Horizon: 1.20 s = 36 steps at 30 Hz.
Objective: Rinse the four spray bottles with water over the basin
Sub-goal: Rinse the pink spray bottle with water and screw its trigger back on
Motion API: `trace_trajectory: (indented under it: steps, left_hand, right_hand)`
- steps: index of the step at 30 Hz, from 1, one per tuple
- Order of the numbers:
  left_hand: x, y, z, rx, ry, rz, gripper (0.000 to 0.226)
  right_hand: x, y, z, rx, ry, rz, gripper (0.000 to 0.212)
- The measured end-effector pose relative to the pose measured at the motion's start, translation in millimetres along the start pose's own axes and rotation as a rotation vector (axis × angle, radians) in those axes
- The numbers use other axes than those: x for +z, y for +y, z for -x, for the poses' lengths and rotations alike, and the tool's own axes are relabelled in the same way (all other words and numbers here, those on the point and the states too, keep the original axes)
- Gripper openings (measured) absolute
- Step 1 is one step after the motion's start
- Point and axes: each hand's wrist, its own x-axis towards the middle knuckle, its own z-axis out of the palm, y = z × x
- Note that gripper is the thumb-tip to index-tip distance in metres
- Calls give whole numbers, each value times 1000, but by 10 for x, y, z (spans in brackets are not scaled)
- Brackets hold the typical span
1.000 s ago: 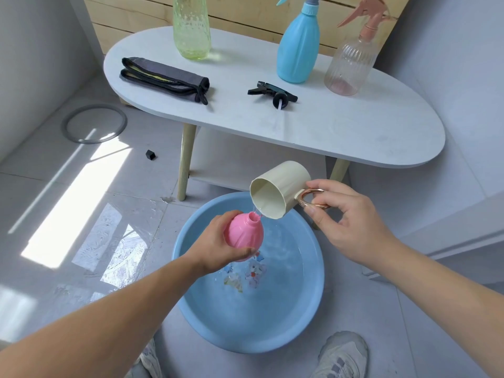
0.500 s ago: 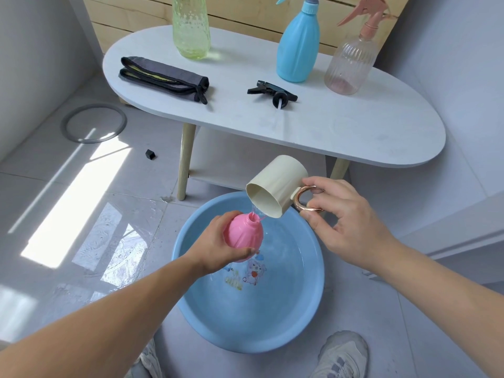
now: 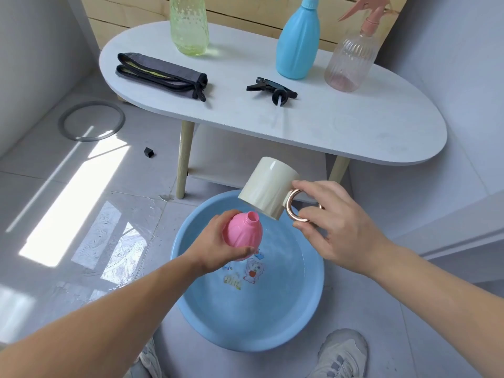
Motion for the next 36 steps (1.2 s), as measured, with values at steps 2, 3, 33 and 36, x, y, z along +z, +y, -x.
trace_trajectory:
  steps: [2,3,33,36]
  left_hand:
    - [6,10,10,-14,-8,28,70]
    - [7,8,16,-22,-11,36,69]
    - [13,-190,-36,-126,-5,78,72]
    - [15,-185,-39,-117,2,68,75]
  right_hand:
    - [66,-6,18,197,10,-92,22]
    - [96,-16,13,343,9,-162,20]
    - [1671,377,482,1181,-555,-412,46]
    - [1662,361,481,1157,-563,-378,53]
